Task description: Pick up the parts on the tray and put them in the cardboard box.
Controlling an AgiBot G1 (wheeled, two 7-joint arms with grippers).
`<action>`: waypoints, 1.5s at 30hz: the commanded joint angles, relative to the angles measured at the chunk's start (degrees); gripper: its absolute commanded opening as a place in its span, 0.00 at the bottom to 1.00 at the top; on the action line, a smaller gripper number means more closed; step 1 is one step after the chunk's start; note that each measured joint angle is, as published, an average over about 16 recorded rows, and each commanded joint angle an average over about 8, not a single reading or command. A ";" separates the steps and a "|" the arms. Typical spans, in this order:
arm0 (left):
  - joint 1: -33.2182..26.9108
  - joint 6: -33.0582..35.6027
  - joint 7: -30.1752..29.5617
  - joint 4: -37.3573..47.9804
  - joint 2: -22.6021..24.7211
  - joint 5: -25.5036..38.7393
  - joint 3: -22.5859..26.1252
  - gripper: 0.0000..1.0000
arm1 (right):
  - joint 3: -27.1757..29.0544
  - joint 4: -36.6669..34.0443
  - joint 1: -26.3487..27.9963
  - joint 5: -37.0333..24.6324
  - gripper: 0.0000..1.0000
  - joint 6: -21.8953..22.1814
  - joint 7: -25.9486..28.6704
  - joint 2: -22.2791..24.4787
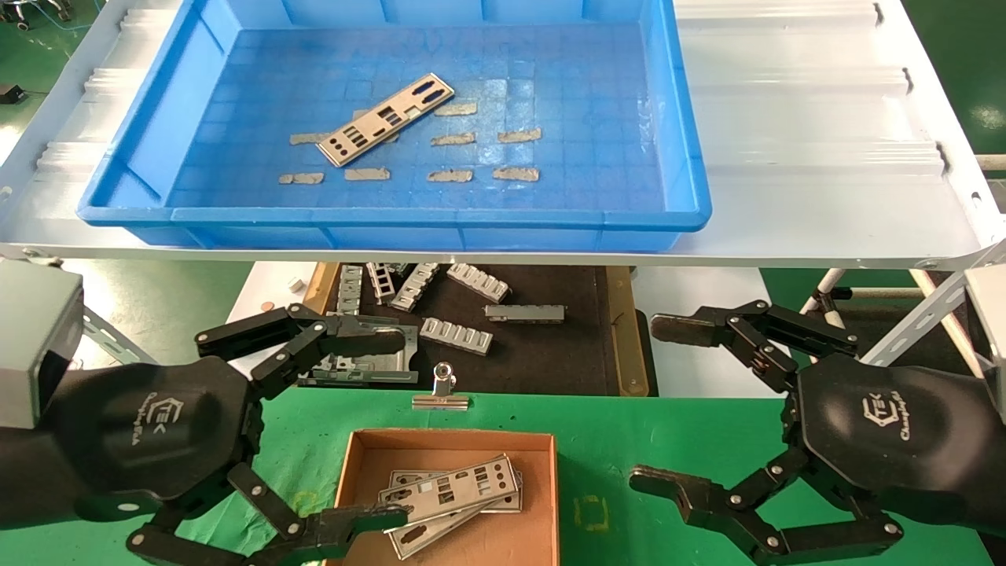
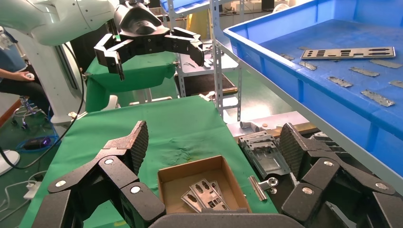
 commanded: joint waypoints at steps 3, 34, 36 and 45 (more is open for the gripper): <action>0.00 0.00 0.00 0.00 0.00 0.00 0.00 1.00 | 0.00 0.00 0.00 0.00 1.00 0.00 0.00 0.00; 0.00 0.00 0.00 -0.01 0.00 0.00 0.00 1.00 | 0.00 0.00 0.00 0.00 1.00 0.00 0.00 0.00; 0.00 0.00 0.00 -0.01 0.00 0.00 0.00 1.00 | 0.00 0.00 0.00 0.00 1.00 0.00 0.00 0.00; 0.00 0.00 0.00 -0.01 0.00 0.00 0.00 1.00 | 0.00 0.00 0.00 0.00 1.00 0.00 0.00 0.00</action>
